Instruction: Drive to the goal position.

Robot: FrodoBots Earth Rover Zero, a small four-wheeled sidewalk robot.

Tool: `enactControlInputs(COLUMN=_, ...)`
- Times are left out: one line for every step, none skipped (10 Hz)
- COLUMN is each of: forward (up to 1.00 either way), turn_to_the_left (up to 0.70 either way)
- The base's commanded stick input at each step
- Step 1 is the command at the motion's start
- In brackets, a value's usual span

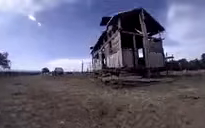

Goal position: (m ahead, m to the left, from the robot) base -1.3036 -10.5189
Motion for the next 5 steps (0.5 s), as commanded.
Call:
enactControlInputs(forward=0.70, turn_to_the_left=0.08)
enactControlInputs(forward=0.70, turn_to_the_left=0.00)
enactControlInputs(forward=0.70, turn_to_the_left=0.00)
enactControlInputs(forward=0.70, turn_to_the_left=0.27)
enactControlInputs(forward=0.70, turn_to_the_left=0.27)
